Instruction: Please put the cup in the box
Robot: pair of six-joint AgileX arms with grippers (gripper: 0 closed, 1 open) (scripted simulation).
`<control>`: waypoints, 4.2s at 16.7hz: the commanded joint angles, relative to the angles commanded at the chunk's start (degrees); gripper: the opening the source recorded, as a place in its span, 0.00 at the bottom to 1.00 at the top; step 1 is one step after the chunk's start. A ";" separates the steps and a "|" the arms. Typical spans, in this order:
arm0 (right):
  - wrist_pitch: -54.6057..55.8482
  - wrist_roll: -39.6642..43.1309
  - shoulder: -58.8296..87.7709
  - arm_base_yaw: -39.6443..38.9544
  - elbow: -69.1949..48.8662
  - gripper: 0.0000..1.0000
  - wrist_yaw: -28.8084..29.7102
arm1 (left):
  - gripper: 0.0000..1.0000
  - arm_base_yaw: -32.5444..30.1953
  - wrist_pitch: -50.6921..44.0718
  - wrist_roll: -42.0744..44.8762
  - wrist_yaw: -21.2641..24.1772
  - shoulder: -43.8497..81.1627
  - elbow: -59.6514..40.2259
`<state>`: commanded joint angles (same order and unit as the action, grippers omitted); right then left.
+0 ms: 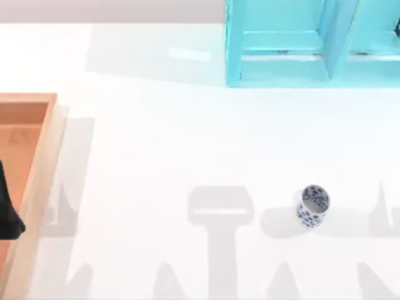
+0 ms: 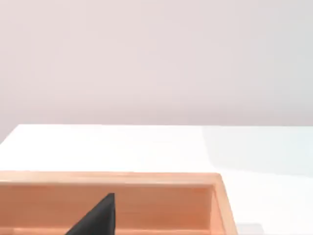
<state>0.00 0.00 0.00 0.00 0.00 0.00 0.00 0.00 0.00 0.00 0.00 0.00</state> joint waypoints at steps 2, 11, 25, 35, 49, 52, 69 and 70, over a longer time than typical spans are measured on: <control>0.00 0.00 0.00 0.00 0.00 1.00 0.00 | 1.00 0.00 0.00 0.00 0.00 0.00 0.00; 0.00 0.00 0.00 0.00 0.00 1.00 0.00 | 1.00 -8.90 -18.80 -14.22 -4.28 26.29 -25.58; 0.00 0.00 0.00 0.00 0.00 1.00 0.00 | 1.00 -43.31 -72.89 -50.92 -14.06 120.48 -123.23; 0.00 0.00 0.00 0.00 0.00 1.00 0.00 | 1.00 -64.60 -93.37 -62.22 -14.83 153.45 -164.82; 0.00 0.00 0.00 0.00 0.00 1.00 0.00 | 1.00 -64.97 -96.04 -61.84 -14.57 162.78 -176.81; 0.00 0.00 0.00 0.00 0.00 1.00 0.00 | 1.00 -64.28 -97.44 -61.13 -14.37 169.51 -185.13; 0.00 0.00 0.00 0.00 0.00 1.00 0.00 | 0.55 -62.72 -99.63 -59.54 -13.96 181.01 -199.23; 0.00 0.00 0.00 0.00 0.00 1.00 0.00 | 0.47 -62.72 -99.63 -59.54 -13.96 181.01 -199.23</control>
<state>0.00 0.00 0.00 0.00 0.00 0.00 -62.72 -99.63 -59.54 -13.96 181.01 -199.23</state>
